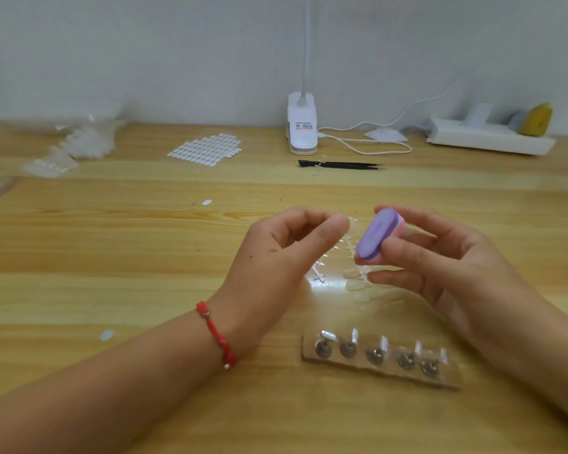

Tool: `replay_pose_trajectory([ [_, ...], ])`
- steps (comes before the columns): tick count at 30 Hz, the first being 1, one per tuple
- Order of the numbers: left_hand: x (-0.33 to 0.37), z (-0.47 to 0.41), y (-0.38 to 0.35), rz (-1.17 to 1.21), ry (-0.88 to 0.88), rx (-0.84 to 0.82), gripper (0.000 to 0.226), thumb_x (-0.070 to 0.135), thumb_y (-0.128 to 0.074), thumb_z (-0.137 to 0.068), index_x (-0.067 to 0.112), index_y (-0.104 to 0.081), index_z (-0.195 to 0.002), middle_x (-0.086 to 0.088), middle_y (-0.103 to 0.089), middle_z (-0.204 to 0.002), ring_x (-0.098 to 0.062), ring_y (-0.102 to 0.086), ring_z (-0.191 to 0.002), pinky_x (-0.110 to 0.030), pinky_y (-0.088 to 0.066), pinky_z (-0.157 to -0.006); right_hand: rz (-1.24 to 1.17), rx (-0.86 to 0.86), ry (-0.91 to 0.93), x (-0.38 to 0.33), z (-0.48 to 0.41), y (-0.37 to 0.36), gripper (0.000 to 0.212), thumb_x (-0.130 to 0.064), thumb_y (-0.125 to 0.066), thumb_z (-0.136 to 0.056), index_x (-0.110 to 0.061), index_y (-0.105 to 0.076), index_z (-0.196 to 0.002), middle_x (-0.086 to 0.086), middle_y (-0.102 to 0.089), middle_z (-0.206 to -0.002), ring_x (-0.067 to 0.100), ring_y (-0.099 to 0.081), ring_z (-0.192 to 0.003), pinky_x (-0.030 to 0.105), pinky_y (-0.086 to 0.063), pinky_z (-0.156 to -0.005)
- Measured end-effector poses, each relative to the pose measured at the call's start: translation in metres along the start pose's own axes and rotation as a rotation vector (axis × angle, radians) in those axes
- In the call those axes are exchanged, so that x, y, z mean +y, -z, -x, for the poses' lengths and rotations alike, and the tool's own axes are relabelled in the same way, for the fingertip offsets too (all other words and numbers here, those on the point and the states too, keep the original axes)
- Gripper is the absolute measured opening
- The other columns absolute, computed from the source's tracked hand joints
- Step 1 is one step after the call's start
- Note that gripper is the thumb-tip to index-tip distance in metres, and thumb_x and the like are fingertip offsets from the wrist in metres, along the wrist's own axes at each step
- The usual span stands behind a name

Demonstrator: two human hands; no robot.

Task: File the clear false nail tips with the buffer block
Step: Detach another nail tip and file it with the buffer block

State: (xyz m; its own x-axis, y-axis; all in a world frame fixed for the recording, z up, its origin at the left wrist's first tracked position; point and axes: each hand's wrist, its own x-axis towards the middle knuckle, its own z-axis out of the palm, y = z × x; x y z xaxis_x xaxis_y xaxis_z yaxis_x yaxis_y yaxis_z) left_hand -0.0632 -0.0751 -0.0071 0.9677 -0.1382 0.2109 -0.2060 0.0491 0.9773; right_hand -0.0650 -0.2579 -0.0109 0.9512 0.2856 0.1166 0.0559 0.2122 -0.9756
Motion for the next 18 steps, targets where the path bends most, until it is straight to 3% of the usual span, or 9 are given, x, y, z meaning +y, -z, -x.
replay_pose_trajectory([
  [4, -0.0058, -0.0015, 0.0018, -0.003, 0.032, 0.009, 0.024, 0.042, -0.066, -0.066, 0.021, -0.073, -0.076, 0.014, -0.06, -0.067, 0.0, -0.051, -0.066, -0.008, -0.041, -0.065, 0.049, 0.026, 0.022, 0.0018, -0.0001, -0.0007, 0.052, -0.038, -0.09, -0.055, -0.025, -0.073, -0.102, 0.014, -0.073, -0.088, 0.025, -0.073, -0.077, 0.028, -0.058, -0.064],
  [11, -0.0092, -0.0024, 0.0005, -0.048, 0.034, -0.057, 0.027, 0.039, -0.064, -0.072, 0.017, -0.075, -0.082, 0.0, -0.069, -0.079, -0.006, -0.056, -0.076, -0.02, -0.045, -0.072, 0.157, 0.045, 0.073, 0.0053, 0.0031, -0.0068, 0.035, -0.021, -0.079, -0.066, -0.022, -0.073, -0.1, 0.014, -0.073, -0.088, 0.024, -0.073, -0.074, 0.029, -0.058, -0.061],
  [16, -0.0072, 0.0005, -0.0018, -0.087, 0.021, -0.083, 0.022, 0.04, -0.063, -0.071, 0.022, -0.074, -0.077, 0.012, -0.063, -0.071, 0.001, -0.052, -0.068, -0.01, -0.041, -0.065, 0.072, 0.099, 0.068, 0.0062, 0.0006, -0.0026, 0.034, -0.024, -0.078, -0.062, -0.025, -0.075, -0.096, 0.012, -0.073, -0.083, 0.023, -0.072, -0.073, 0.026, -0.057, -0.056],
  [18, -0.0076, -0.0003, -0.0008, -0.058, 0.029, -0.041, 0.02, 0.039, -0.063, -0.071, 0.022, -0.072, -0.074, 0.012, -0.06, -0.069, -0.001, -0.051, -0.067, -0.011, -0.041, -0.064, 0.087, 0.046, 0.051, 0.0057, 0.0009, -0.0031, 0.038, -0.028, -0.081, -0.063, -0.025, -0.075, -0.1, 0.009, -0.072, -0.083, 0.021, -0.072, -0.073, 0.027, -0.057, -0.058],
])
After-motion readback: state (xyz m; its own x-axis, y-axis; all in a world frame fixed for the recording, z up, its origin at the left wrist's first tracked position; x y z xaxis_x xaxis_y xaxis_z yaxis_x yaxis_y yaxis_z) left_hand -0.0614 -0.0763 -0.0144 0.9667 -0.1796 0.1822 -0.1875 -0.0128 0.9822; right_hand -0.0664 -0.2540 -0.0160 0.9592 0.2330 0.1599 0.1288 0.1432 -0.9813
